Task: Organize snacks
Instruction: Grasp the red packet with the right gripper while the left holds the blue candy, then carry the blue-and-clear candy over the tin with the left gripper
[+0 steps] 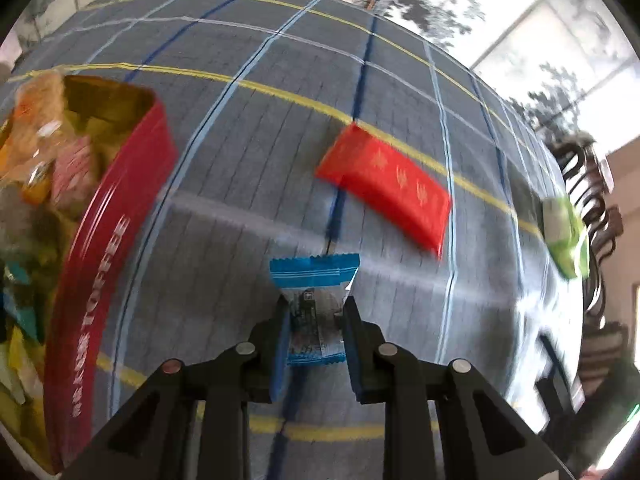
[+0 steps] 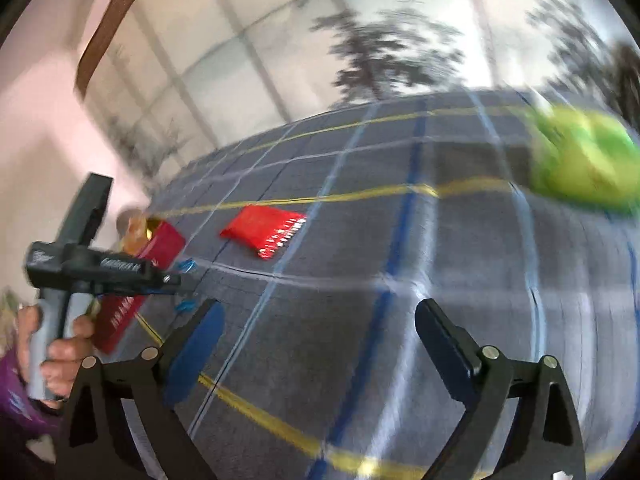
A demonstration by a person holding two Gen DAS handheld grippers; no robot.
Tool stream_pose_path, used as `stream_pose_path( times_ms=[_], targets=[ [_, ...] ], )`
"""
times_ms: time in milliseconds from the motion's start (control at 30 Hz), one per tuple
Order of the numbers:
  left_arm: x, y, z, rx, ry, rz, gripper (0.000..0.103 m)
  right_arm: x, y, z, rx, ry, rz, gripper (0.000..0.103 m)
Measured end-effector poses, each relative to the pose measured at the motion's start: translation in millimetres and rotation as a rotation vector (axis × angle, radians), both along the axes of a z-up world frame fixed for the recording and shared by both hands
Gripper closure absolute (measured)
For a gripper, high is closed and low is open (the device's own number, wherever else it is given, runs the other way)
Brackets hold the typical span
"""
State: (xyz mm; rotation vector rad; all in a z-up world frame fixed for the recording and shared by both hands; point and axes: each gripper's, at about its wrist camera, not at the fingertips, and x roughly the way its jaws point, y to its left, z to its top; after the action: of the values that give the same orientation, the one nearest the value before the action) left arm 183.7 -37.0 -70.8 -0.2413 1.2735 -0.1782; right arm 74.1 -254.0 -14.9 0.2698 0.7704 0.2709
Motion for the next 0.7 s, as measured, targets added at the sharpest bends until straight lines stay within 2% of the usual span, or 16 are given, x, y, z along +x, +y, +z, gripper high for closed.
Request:
stream_pose_path(
  times_ms=[67,200,333,400,433,467,500,533,600,700],
  targets=[
    [-12.9,1.7,-0.2,0.025,-0.016,-0.028,0.079,28.8,16.0,2.5,-0.018,-0.011,0.120,0.009],
    [-29.0,10.9,2.9,0.055,-0.039,-0.064,0.079,95.1,47.5,-2.5,-0.118,0.021,0.307,0.009],
    [-30.7,6.6,2.1,0.095,-0.057,-0.082,0.079,144.0,76.4,-12.8,-0.205,0.074,0.436,0.009],
    [-29.5,7.8,-1.7,0.087,-0.048,-0.083,0.079,157.5,85.1,-18.2,-0.228,0.099,0.482,0.010],
    [-29.1,9.1,-2.2,0.080,-0.052,-0.083,0.079,166.4,89.9,-24.4,-0.236,0.128,0.499,0.013],
    [-29.1,9.1,-2.4,0.085,-0.055,-0.084,0.079,172.1,93.6,-30.8,-0.243,0.158,0.509,0.024],
    [-30.0,11.2,-2.3,0.086,-0.057,-0.086,0.079,174.0,96.8,-32.1,-0.264,0.142,0.510,0.030],
    [-30.3,12.8,-2.1,0.085,-0.058,-0.088,0.079,175.0,101.6,-31.7,-0.288,0.151,0.520,0.031],
    [-30.9,14.2,-2.1,0.081,-0.056,-0.091,0.079,169.2,109.2,-28.0,-0.335,0.165,0.515,0.058],
    [-32.9,14.5,-2.7,0.084,-0.063,-0.087,0.079,150.5,111.6,-28.2,-0.367,0.173,0.456,0.062]
  ],
)
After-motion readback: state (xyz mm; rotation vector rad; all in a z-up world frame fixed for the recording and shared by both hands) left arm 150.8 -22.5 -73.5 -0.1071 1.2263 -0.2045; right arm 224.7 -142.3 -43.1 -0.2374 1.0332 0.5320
